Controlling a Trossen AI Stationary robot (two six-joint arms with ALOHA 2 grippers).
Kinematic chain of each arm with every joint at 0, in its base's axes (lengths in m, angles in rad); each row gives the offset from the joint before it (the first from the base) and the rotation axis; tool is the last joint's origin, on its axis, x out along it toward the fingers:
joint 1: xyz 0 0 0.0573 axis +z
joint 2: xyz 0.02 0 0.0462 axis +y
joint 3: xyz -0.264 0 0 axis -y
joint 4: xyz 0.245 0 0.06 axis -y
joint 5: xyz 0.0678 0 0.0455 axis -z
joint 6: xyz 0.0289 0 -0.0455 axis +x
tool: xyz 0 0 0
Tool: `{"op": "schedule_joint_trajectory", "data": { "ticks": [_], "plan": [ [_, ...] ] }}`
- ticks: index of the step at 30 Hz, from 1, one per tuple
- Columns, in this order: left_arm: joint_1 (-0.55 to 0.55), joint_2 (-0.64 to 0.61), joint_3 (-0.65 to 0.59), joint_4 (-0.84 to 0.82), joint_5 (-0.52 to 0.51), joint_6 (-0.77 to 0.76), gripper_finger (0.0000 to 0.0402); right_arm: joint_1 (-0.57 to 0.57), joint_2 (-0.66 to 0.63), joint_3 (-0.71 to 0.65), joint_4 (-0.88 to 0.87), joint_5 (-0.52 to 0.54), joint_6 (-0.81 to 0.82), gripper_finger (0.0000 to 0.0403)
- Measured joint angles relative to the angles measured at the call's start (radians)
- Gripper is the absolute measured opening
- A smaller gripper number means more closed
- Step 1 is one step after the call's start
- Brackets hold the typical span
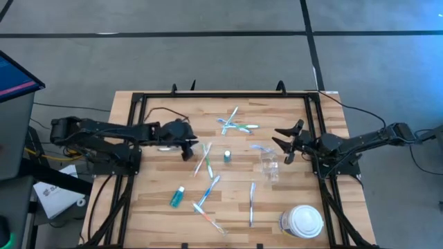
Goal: Pick & Place toothbrushing station
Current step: Put the top purple toothbrush into the the transparent organizer
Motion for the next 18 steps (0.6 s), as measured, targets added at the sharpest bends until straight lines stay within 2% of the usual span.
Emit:
{"op": "schedule_joint_trajectory", "data": {
  "ticks": [6,12,18],
  "plan": [
    [0.066,-0.044,0.0,-0.185,0.073,-0.007,0.0085,0.009,0.001,0.052,-0.072,0.0,0.003,0.0161],
    [0.101,0.004,-0.001,-0.318,0.102,-0.007,0.0094,0.009,0.002,0.064,-0.084,0.0,0.004,0.0165],
    [0.112,0.037,-0.001,-0.431,0.123,-0.007,0.0122,0.009,0.001,0.064,-0.085,0.0,0.004,0.0166]
  ]
}}
